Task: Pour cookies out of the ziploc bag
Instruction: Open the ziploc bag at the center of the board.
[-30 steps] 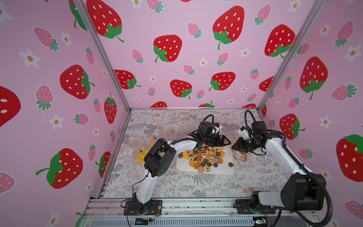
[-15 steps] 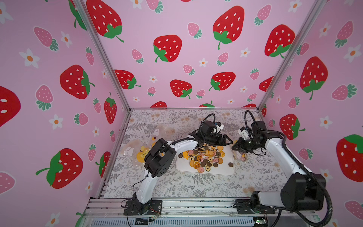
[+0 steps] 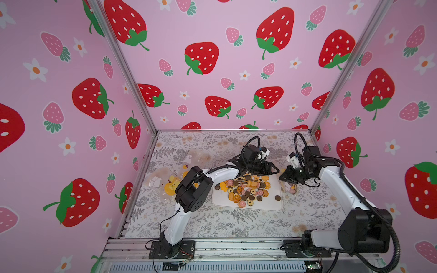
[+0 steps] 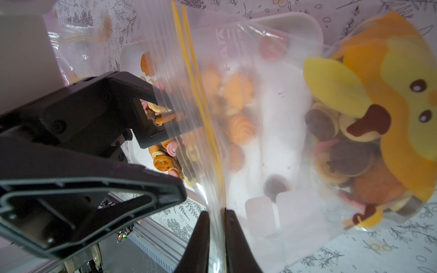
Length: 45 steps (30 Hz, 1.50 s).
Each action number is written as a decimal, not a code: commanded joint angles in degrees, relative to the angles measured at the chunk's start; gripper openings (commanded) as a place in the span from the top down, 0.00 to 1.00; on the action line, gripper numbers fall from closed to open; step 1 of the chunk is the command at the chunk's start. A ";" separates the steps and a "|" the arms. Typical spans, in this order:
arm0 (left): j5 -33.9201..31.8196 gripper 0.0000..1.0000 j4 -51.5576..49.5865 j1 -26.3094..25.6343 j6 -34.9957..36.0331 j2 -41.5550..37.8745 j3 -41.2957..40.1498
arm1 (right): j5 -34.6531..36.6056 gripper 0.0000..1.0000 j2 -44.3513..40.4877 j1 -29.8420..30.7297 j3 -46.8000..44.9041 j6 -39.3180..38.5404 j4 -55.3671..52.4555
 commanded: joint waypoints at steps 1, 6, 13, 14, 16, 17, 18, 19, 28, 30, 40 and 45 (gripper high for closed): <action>0.78 0.39 -0.93 -0.51 0.15 1.31 2.91 | -0.27 0.84 0.00 -0.36 -0.70 -1.24 -0.89; 0.80 0.55 -1.64 -0.70 0.15 1.58 3.65 | -0.32 0.84 0.09 -0.36 -0.70 -1.25 -0.76; 0.61 0.55 -1.30 -0.80 -0.63 1.19 3.83 | -0.43 0.84 0.27 -0.31 -0.78 -1.21 -0.67; 0.69 0.55 -0.93 -0.76 -1.02 1.07 3.83 | -0.41 0.85 0.33 -0.31 -0.78 -1.23 -0.65; 0.70 0.55 -0.26 -0.83 -1.40 0.79 3.41 | -0.35 0.84 0.28 -0.30 -0.78 -1.18 -0.69; 0.71 0.55 0.16 -0.83 -1.54 0.51 3.18 | -0.19 0.84 0.27 -0.26 -0.76 -1.12 -0.69; 0.64 0.55 0.79 -0.84 -1.80 0.13 2.82 | -0.03 0.84 0.27 -0.30 -0.78 -1.12 -0.80; 0.59 0.55 1.27 -0.87 -2.05 -0.10 2.49 | 0.08 0.84 0.30 -0.28 -0.78 -1.17 -0.79; 1.16 0.55 2.58 -0.87 -3.55 0.16 2.65 | 0.09 0.84 0.18 -0.28 -0.85 -1.22 -0.89; 1.32 0.56 3.30 -0.94 -3.99 0.11 2.57 | 0.17 0.84 0.18 -0.30 -0.95 -1.26 -0.89; 1.39 0.64 2.97 -1.46 -4.65 0.17 3.21 | 0.16 0.84 0.22 -0.30 -1.05 -1.19 -0.69; 1.26 0.69 2.03 -1.79 -4.74 0.90 4.29 | 0.09 0.84 0.01 -0.30 -1.31 -1.10 -0.63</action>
